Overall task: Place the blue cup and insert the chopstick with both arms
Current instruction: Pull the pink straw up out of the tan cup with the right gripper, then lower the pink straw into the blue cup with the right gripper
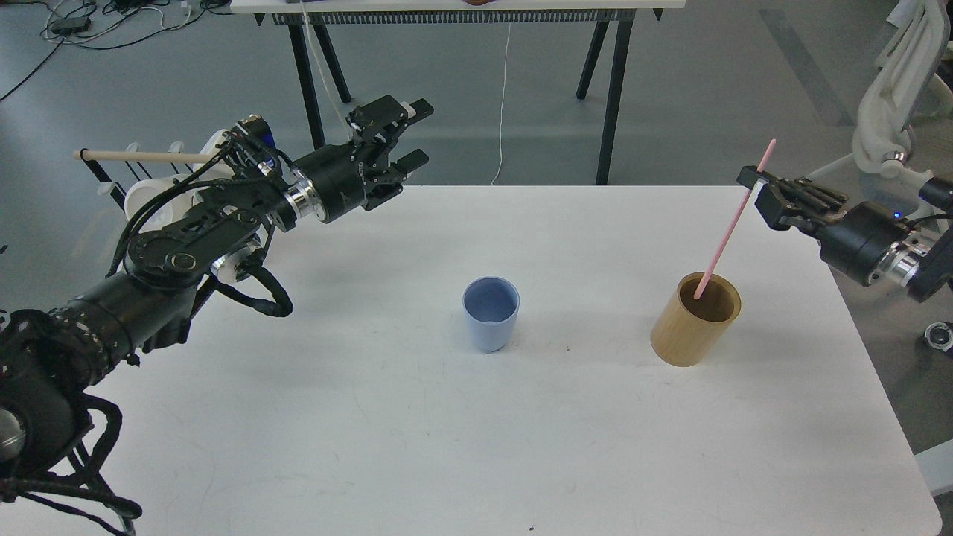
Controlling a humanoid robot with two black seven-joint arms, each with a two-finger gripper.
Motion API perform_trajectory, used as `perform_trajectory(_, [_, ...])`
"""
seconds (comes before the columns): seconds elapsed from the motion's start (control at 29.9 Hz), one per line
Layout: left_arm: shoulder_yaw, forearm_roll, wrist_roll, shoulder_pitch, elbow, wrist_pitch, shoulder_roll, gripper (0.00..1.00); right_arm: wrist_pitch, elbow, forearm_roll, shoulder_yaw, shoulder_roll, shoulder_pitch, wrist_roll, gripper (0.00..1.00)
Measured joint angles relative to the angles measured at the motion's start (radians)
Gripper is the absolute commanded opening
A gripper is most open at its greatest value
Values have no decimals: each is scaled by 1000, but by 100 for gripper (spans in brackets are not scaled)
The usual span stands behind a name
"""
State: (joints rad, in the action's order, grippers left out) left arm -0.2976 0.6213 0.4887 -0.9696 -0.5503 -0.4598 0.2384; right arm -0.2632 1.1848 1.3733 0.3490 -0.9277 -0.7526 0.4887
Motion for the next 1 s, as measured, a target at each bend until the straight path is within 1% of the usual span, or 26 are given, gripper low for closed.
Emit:
perform_trajectory(0.13, [0, 0, 0, 1, 7, 1, 1, 89, 5, 63, -4, 37, -47, -51, 0, 2])
perform_trajectory(0.23, [2, 0, 0, 26, 22, 3, 8, 89, 1, 74, -5, 43, -31, -98, 0, 1])
perform_trajectory(0.3, [3, 0, 0, 46, 42, 3, 9, 90, -6, 71, -3, 44, 30, -112, 0, 1])
perform_trajectory(0.4, [3, 0, 0, 75, 72, 1, 12, 91, -8, 50, 8, 44, 163, -125, 0, 1])
perform_trajectory(0.57, [3, 0, 0, 113, 87, 0, 32, 91, -9, -65, 46, -14, 379, -182, 0, 1])
perform_trajectory(0.67, [2, -1, 0, 120, 87, 0, 44, 91, -9, -138, 66, -63, 484, -211, 0, 1])
perform_trajectory(0.8, [2, -3, 0, 130, 87, 0, 57, 91, -8, -199, 79, -118, 575, -221, 0, 1])
perform_trajectory(1.0, [1, -3, 0, 132, 88, 0, 63, 91, -15, -246, 82, -164, 628, -221, 0, 2])
